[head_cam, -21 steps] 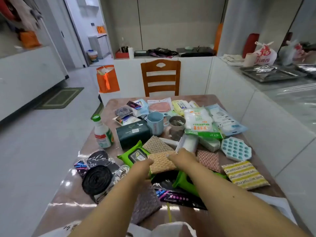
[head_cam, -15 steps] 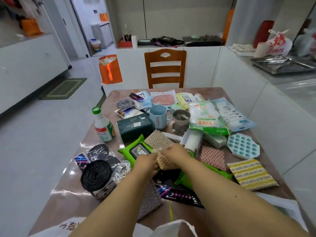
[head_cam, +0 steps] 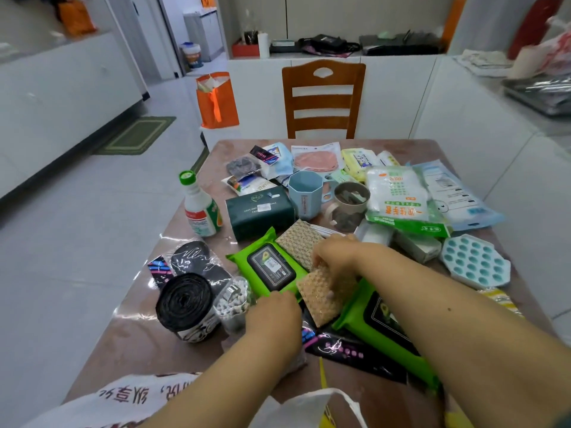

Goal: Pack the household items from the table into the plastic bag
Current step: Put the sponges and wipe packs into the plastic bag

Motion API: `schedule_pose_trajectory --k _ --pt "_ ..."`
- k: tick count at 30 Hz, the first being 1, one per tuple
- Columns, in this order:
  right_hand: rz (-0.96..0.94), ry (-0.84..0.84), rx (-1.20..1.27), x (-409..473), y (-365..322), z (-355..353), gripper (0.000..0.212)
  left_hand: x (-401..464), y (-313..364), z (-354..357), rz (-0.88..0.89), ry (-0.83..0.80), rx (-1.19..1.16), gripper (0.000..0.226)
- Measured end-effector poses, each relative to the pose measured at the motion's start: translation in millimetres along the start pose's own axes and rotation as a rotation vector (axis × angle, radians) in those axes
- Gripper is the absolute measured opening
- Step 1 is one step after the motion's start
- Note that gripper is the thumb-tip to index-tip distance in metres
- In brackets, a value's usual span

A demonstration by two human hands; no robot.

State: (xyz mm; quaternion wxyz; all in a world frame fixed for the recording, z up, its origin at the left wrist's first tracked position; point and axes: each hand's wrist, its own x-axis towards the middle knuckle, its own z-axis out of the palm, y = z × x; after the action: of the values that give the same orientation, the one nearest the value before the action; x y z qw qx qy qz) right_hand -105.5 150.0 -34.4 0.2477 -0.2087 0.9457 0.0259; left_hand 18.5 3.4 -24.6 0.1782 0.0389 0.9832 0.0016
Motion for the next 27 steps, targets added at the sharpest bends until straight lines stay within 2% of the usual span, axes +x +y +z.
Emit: schedule_pose_trajectory --k 3,7,8,10,14,17,19,21,24,27 --pt "-0.071 0.055 -0.010 2.2 4.1 0.3 0.050 -1.3 -0.7 6.0 -0.010 -0.052 0.089 0.045" --pt "-0.059 0.128 0.401 -3.6 24.6 -18.9 0.026 -6.8 -3.4 2.8 0.011 -0.091 0.085 0.042" --pt "-0.022 0.183 0.467 -3.9 27.9 -23.0 0.026 -7.7 -3.6 -0.9 0.026 -0.092 0.047 0.036" --pt "0.078 0.253 0.491 0.1 29.8 -26.2 0.039 -10.1 -4.1 -13.3 0.079 -0.066 -0.050 0.023" --pt "0.194 0.223 0.425 14.6 12.4 -21.4 0.075 -3.6 -12.0 -49.6 0.102 -0.047 -0.300 0.022" --pt "0.232 0.189 0.432 20.8 -1.3 -26.1 0.090 5.5 -25.0 -71.1 0.060 0.106 -0.432 0.012" --pt "0.253 0.139 0.437 24.5 -6.0 -31.7 0.089 9.9 -32.8 -72.9 -0.003 0.211 -0.617 0.011" --pt "0.258 0.089 0.419 25.2 -7.6 -38.4 0.080 13.0 -37.0 -69.0 -0.108 0.237 -0.894 0.007" --pt "0.257 0.099 0.431 26.4 -7.3 -48.3 0.064 13.2 -39.3 -64.0 -0.283 0.252 -1.269 0.015" --pt "0.251 0.059 0.408 29.0 -12.3 -48.2 0.059 13.7 -42.1 -60.5 -0.341 0.314 -1.363 0.018"
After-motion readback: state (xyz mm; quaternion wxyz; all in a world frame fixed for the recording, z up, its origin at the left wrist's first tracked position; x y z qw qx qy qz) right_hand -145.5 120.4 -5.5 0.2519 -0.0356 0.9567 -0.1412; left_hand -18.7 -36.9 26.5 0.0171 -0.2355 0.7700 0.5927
